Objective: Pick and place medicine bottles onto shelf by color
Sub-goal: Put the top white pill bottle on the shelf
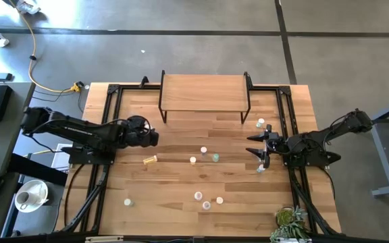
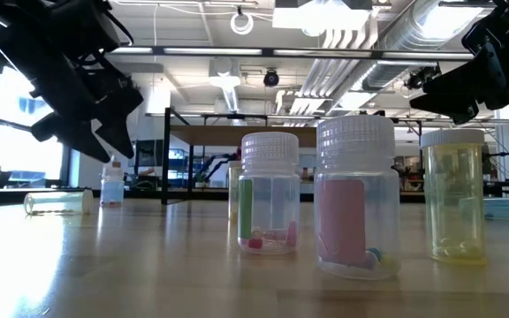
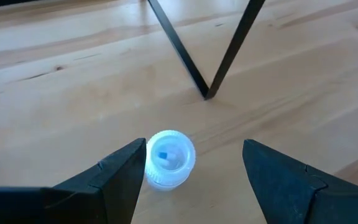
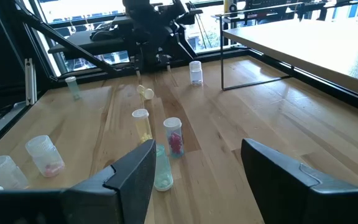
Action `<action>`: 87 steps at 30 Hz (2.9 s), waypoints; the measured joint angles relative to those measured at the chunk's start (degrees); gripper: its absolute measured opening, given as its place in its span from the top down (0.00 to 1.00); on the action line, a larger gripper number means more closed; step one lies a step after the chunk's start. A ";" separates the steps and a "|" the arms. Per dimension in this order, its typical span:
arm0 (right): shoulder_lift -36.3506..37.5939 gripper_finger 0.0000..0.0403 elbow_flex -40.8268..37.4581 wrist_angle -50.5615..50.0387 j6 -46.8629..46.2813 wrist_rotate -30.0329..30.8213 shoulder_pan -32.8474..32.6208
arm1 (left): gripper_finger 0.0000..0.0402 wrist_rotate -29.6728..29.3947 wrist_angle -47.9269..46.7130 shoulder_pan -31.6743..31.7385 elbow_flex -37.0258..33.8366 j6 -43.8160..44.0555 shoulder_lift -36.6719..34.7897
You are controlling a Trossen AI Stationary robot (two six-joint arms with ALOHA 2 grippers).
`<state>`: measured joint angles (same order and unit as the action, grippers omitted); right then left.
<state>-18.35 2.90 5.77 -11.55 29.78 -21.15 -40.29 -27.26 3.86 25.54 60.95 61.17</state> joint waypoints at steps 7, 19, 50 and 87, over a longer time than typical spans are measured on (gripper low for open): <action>-0.02 0.44 -0.01 0.00 0.02 0.00 0.00 | 0.36 -0.04 0.47 0.00 0.00 0.59 2.88; -0.01 0.44 -0.01 -0.01 0.02 0.00 0.00 | 0.36 -2.16 0.65 0.00 0.00 1.46 6.86; -0.01 0.44 -0.02 -0.01 0.02 0.00 0.00 | 0.68 -2.75 0.70 -0.32 -0.02 0.34 9.87; -0.01 0.44 -0.01 -0.21 0.01 0.02 0.00 | 0.68 -6.16 -0.09 17.97 33.77 -45.63 3.15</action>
<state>-18.36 2.89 5.56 -11.54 29.80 -21.15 -46.46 -27.35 21.83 59.31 15.32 64.32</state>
